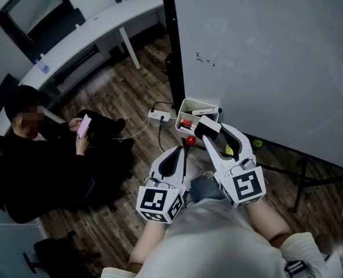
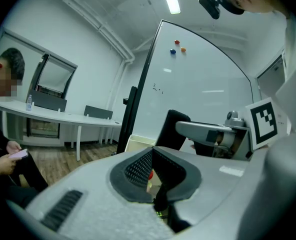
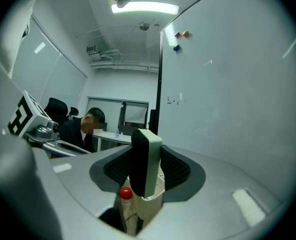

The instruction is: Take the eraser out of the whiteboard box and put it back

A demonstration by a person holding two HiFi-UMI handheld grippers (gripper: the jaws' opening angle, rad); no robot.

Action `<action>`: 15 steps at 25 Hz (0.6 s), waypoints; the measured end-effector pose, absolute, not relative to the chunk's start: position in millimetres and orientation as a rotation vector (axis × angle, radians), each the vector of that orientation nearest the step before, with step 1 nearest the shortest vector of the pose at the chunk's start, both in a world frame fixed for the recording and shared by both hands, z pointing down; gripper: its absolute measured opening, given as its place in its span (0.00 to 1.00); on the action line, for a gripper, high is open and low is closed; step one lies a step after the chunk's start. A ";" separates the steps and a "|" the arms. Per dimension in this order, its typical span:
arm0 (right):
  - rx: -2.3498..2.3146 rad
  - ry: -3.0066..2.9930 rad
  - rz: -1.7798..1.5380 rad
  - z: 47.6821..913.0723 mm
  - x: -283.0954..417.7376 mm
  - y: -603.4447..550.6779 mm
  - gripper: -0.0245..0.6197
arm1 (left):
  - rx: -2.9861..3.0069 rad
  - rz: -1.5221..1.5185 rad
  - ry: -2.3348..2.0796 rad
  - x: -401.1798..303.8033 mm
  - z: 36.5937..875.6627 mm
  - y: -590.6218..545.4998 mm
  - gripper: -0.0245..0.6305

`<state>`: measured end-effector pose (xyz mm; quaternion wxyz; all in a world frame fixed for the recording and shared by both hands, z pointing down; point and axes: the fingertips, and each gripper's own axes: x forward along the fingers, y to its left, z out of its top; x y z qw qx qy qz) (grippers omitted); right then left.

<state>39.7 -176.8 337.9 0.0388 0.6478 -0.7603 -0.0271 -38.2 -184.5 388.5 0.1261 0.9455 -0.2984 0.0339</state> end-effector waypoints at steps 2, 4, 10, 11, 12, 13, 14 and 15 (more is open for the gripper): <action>1.983 -2.337 -0.090 335.6 37.5 -173.2 0.31 | 2.754 0.096 -0.872 -39.8 386.8 -181.3 0.04; 1.980 -2.341 -0.094 333.9 35.5 -169.2 0.31 | 2.754 0.094 -0.875 -41.7 385.4 -178.0 0.04; 1.987 -2.342 -0.083 334.2 32.1 -154.4 0.31 | 2.756 0.098 -0.875 -45.5 385.7 -167.7 0.04; 1.990 -2.342 -0.081 334.5 31.7 -151.4 0.31 | 2.756 0.099 -0.873 -45.9 385.7 -165.7 0.04; 1.992 -2.341 -0.080 334.8 31.4 -148.3 0.31 | 2.758 0.098 -0.872 -46.1 385.6 -163.5 0.04; 1.992 -2.339 -0.079 335.1 31.3 -145.2 0.31 | 2.760 0.098 -0.869 -46.2 385.3 -161.0 0.04; 1.993 -2.337 -0.079 335.6 31.3 -142.1 0.31 | 2.762 0.098 -0.867 -46.1 385.1 -158.5 0.04; 1.995 -2.336 -0.078 336.2 31.5 -139.0 0.31 | 2.764 0.098 -0.864 -46.1 385.0 -155.9 0.04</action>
